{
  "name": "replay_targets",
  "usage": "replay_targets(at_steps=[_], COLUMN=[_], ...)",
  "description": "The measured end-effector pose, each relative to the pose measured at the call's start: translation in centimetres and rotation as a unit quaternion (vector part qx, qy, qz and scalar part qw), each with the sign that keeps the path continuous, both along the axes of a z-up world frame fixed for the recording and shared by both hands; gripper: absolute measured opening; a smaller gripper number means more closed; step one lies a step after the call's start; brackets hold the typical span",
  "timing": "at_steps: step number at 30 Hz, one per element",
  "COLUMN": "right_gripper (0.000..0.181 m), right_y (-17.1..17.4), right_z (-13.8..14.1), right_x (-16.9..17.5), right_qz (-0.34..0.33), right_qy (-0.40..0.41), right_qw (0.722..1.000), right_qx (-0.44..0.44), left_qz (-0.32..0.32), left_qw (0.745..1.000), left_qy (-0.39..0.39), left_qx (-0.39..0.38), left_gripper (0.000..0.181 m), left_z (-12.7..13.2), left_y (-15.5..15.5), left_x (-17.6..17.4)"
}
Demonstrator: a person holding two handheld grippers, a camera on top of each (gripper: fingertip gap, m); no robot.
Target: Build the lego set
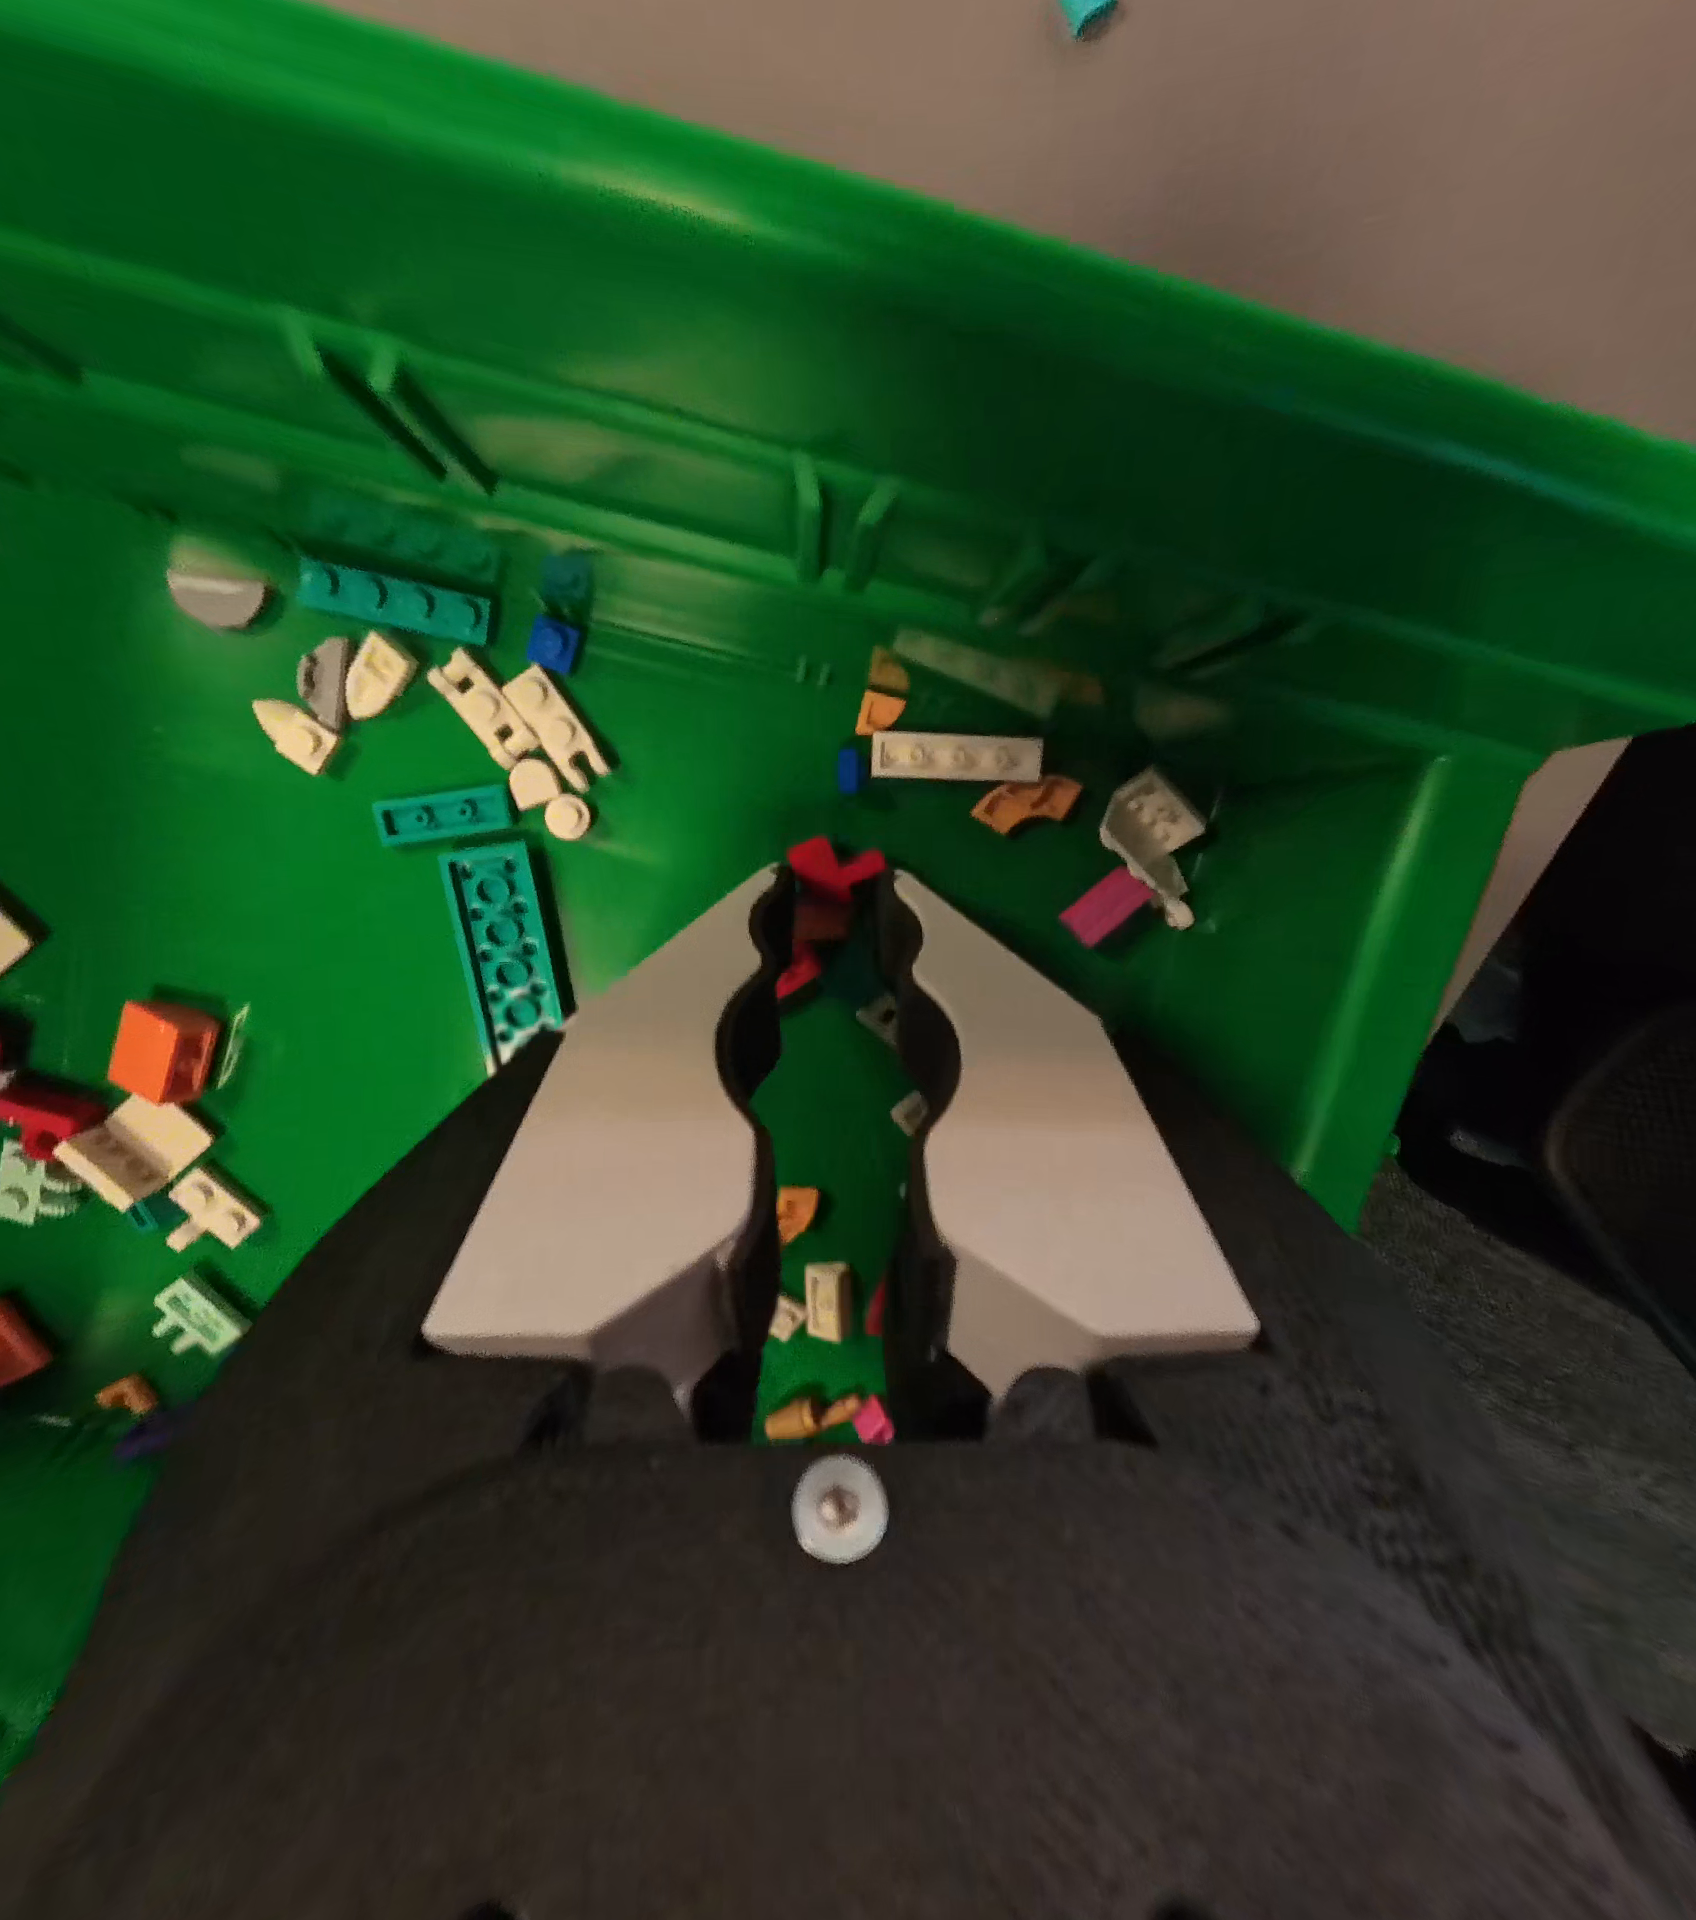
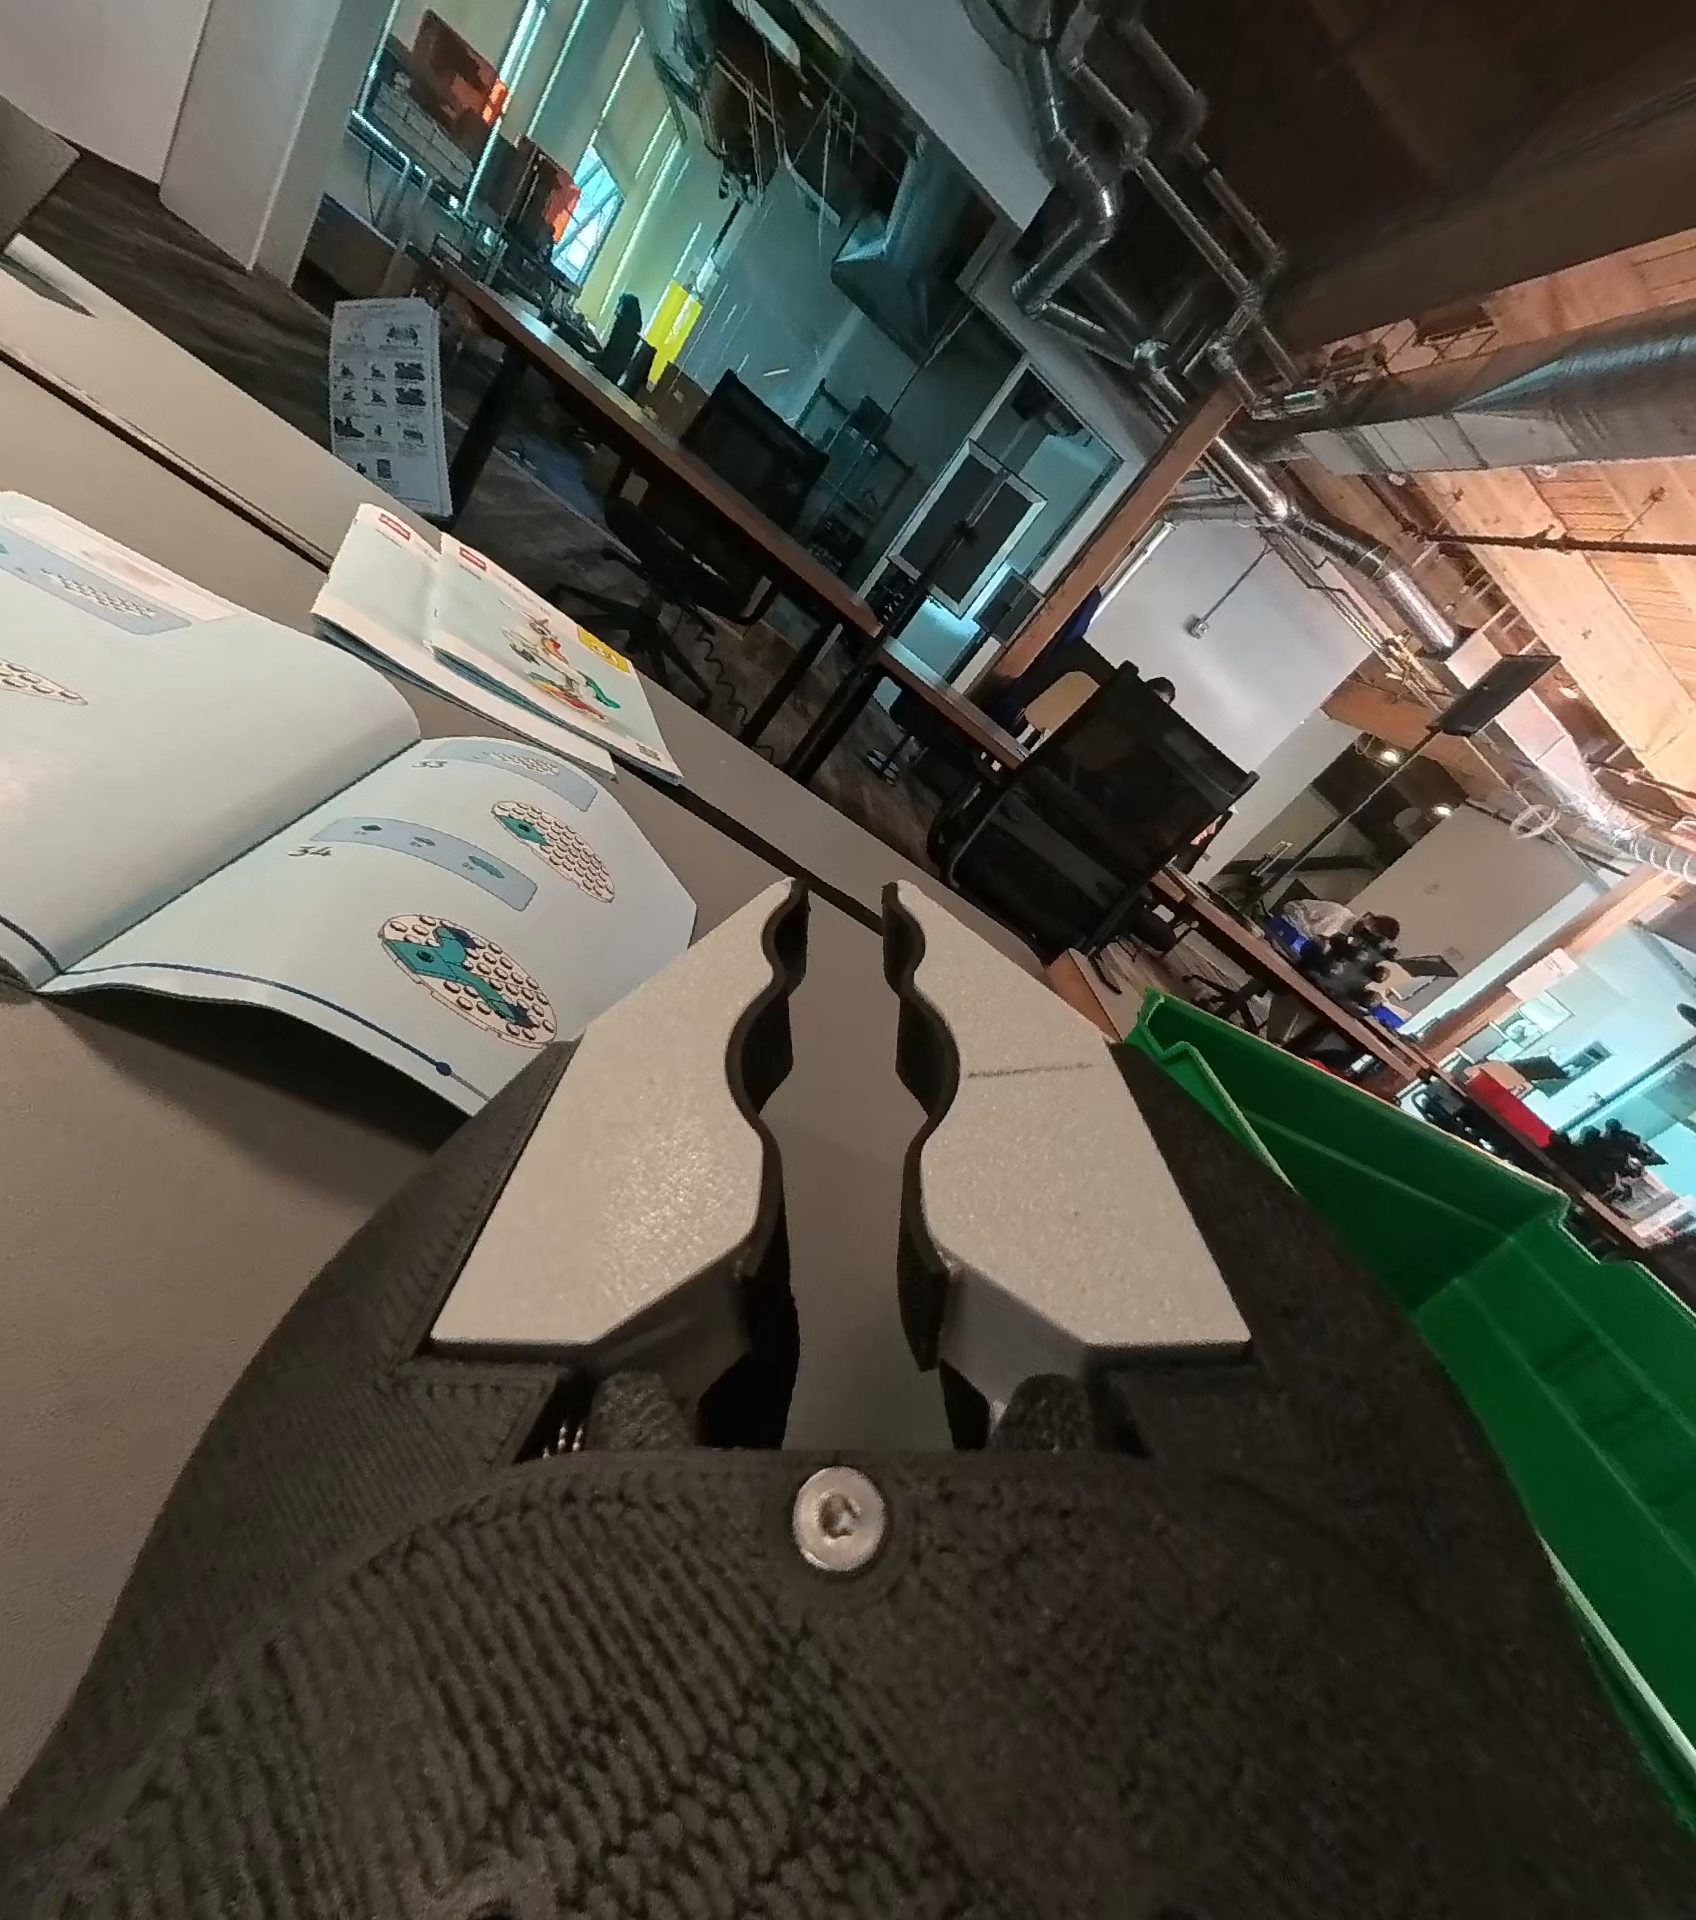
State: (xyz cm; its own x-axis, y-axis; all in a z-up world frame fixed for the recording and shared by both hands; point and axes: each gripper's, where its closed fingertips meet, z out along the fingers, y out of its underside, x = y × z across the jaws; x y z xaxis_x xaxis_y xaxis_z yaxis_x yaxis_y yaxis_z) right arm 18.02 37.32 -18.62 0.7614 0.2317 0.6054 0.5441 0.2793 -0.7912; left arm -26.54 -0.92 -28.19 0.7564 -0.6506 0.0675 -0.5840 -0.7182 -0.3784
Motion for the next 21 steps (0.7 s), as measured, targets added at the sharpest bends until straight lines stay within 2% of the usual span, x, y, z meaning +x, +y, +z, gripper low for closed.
replay_targets(at_steps=[2,4,6,8,10,11,21], right_gripper=[0.013,0.012,0.012,0.012,0.012,0.012,0.012], right_y=[0.0,0.0,0.0,0.0,0.0,-0.1,-0.1], right_z=[0.0,0.0,0.0,0.0,0.0,0.0,-0.1], right_x=[0.0,-0.1,-0.1,-0.1,-0.1,-0.1,-0.2], right_qz=[0.001,0.001,0.002,0.003,0.003,0.003,0.007], right_qy=[0.000,0.000,-0.001,-0.001,-0.002,-0.002,-0.001], right_qw=[1.000,1.000,1.000,1.000,1.000,1.000,1.000], right_qx=[0.000,0.000,0.000,0.000,0.000,0.000,-0.001], left_qz=[0.020,0.043,0.035,0.015,-0.002,-0.006,0.009], left_qw=[1.000,0.999,0.999,0.999,0.998,0.998,0.998], left_qy=[0.015,0.028,0.006,-0.019,-0.017,-0.013,-0.020], left_qx=[-0.012,-0.003,0.026,0.045,0.058,0.058,0.051], left_gripper=[0.015,0.030,0.033,0.026,0.009,0.007,0.011], left_z=[0.0,0.0,0.7,1.2,1.3,1.1,-0.3], left_y=[-0.4,0.0,0.6,1.0,1.1,1.1,1.4], left_x=[-0.7,-1.3,-0.5,0.6,1.1,1.2,1.3])
